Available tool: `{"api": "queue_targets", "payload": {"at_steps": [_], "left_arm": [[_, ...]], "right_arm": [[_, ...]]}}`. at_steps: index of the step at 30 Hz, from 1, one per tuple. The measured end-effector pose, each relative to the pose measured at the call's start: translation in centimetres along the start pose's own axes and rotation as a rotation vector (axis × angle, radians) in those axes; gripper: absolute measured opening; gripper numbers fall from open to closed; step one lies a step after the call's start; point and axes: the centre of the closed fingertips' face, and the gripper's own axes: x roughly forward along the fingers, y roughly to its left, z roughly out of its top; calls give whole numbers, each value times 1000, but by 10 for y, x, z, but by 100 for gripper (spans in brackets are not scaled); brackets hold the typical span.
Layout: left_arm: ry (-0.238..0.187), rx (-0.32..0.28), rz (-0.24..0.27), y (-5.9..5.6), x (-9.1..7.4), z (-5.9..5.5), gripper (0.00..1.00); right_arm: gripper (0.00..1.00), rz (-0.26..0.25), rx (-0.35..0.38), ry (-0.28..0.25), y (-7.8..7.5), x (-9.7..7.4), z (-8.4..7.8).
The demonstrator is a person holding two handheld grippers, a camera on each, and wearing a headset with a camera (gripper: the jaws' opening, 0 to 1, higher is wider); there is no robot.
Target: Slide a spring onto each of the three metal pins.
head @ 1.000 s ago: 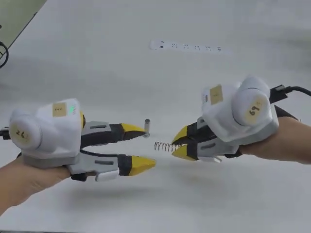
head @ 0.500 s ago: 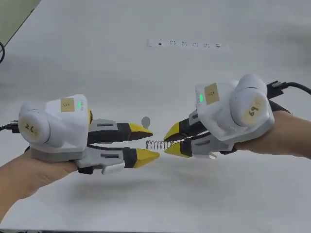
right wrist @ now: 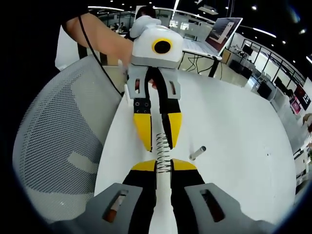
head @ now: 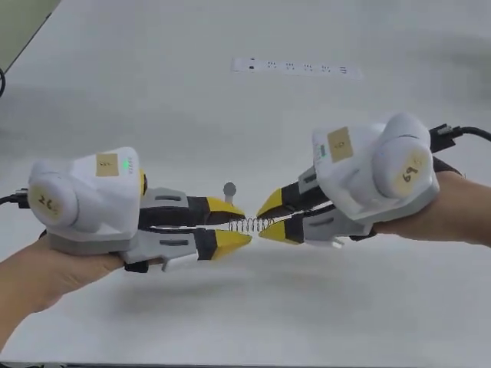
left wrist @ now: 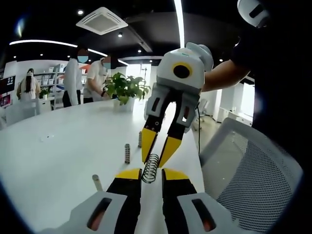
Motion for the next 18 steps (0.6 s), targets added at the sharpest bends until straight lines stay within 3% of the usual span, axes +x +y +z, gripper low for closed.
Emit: {"api": "queue_targets", "payload": {"at_steps": [18], "left_arm": [[3,24,-12,-4,0,4,1]], "right_arm": [[8,11,-33,-16,3,-4,2]]}}
